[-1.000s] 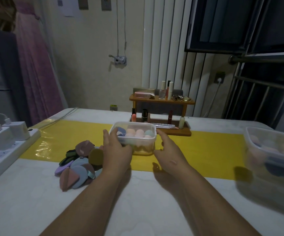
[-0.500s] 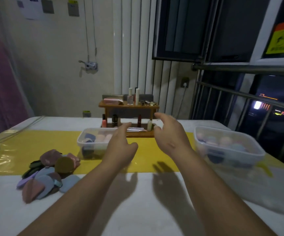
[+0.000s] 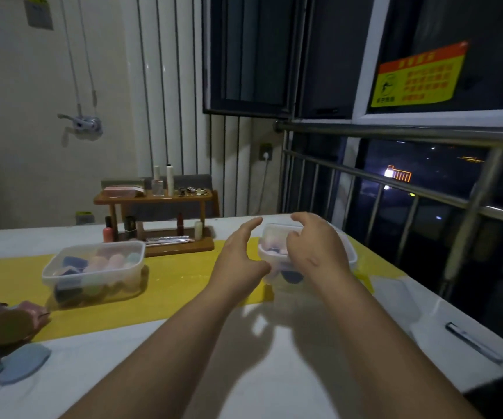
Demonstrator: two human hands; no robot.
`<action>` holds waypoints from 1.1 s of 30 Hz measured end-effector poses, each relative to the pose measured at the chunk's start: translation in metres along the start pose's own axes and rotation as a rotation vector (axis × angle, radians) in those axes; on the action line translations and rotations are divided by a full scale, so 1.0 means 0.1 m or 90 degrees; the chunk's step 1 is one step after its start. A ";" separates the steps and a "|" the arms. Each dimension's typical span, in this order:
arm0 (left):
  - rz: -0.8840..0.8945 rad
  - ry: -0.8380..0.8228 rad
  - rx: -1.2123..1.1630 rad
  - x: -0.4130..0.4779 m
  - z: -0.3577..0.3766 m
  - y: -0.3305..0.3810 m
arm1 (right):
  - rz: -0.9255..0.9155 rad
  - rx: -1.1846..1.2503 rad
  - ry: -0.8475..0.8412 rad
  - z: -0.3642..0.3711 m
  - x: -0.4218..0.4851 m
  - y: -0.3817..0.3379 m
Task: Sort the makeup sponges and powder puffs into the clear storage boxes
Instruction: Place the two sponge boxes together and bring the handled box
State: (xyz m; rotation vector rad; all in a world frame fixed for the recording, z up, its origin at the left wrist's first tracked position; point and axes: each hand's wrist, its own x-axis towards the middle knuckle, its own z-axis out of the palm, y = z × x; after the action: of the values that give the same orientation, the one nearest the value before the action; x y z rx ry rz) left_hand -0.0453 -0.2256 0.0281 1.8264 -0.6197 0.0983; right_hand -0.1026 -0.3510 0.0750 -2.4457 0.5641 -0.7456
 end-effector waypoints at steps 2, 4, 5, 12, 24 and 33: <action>-0.006 -0.013 -0.008 0.01 0.12 0.03 | 0.014 -0.066 0.015 -0.07 0.01 0.12; -0.008 -0.022 -0.004 0.01 0.20 0.03 | 0.031 -0.141 0.030 -0.13 0.00 0.22; -0.008 -0.024 -0.008 0.01 0.23 0.03 | 0.044 -0.169 0.042 -0.14 0.00 0.27; -0.010 -0.007 -0.001 -0.05 0.29 0.00 | 0.062 -0.132 0.092 -0.01 -0.02 0.34; 0.007 0.140 0.151 -0.02 -0.57 -0.57 | -0.205 0.023 -0.087 0.62 -0.10 -0.20; -0.029 0.167 0.600 -0.19 -0.94 -0.96 | -0.194 0.046 -0.173 1.29 -0.15 -0.36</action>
State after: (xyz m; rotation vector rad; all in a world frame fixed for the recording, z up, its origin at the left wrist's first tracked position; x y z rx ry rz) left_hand 0.0046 -0.1134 -0.0288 2.6623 -0.3533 0.6832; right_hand -0.0276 -0.2695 -0.0019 -2.5371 0.0611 -0.5233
